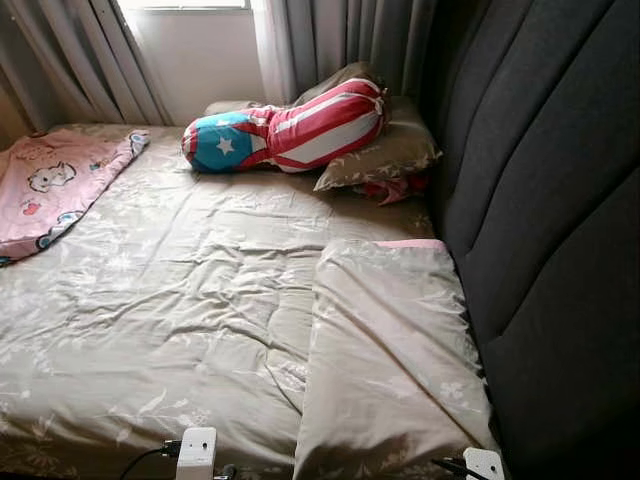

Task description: Clean up the room

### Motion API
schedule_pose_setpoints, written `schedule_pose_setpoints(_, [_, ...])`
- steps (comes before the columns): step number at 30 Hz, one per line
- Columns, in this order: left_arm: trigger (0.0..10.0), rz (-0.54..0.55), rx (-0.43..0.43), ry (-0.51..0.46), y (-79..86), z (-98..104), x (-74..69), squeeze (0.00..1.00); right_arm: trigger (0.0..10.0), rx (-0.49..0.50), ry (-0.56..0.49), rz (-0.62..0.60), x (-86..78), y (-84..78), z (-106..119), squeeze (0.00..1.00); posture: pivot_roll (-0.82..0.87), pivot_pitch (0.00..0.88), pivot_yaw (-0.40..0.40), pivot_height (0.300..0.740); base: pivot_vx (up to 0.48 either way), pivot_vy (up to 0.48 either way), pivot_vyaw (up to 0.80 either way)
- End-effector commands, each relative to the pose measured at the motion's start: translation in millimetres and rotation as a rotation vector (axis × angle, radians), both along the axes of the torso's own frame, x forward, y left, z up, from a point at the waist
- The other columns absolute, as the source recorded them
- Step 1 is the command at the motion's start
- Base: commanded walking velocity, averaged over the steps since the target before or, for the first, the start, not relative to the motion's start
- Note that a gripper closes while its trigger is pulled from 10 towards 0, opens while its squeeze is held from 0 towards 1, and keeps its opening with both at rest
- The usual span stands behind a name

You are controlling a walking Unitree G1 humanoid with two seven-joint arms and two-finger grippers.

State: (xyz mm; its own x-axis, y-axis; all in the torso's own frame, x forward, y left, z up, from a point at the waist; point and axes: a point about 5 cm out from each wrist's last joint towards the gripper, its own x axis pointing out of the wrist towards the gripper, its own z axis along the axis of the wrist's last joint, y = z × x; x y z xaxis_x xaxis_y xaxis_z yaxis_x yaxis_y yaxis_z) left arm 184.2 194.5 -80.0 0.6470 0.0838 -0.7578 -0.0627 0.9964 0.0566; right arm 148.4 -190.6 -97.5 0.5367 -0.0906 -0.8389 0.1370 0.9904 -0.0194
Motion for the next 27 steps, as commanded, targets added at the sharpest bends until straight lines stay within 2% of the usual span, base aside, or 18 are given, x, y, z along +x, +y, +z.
schedule_pose_setpoints(1, [10.0, 0.007, 0.002, 0.025, 0.9, -2, -4.3, 0.00, 10.0, -0.007, 0.022, 0.014, -2.4, 0.3, -1, 0.00, -0.04, 0.000, -0.009, 0.740, 0.000, 0.390, 0.00])
schedule_pose_setpoints(7, [10.0, 0.009, 0.009, 0.028, 3.3, -2, -3.8, 0.00, 10.0, -0.041, 0.027, 0.064, 0.1, 0.2, 0, 0.00, -0.04, 0.000, -0.007, 0.740, 0.000, 0.413, 0.00])
schedule_pose_setpoints(11, [10.0, 0.014, 0.014, 0.034, 5.4, -2, -4.7, 0.00, 10.0, -0.047, 0.029, 0.044, -0.9, -2.2, -1, 0.00, -0.04, 0.000, -0.005, 0.740, 0.000, 0.465, 0.71])
schedule_pose_setpoints(13, [10.0, 0.017, 0.016, 0.034, 6.6, -2, -4.3, 0.00, 10.0, -0.043, 0.034, 0.013, -2.7, -4.4, -1, 0.00, -0.04, 0.000, -0.006, 0.740, 0.000, 0.465, 0.00])
schedule_pose_setpoints(27, [10.0, 0.023, 0.026, 0.033, 11.9, 0, -1.8, 0.00, 10.0, -0.037, 0.025, 0.009, 1.6, -5.1, 1, 0.00, -0.03, 0.000, -0.006, 0.740, 0.000, 0.463, 0.00])
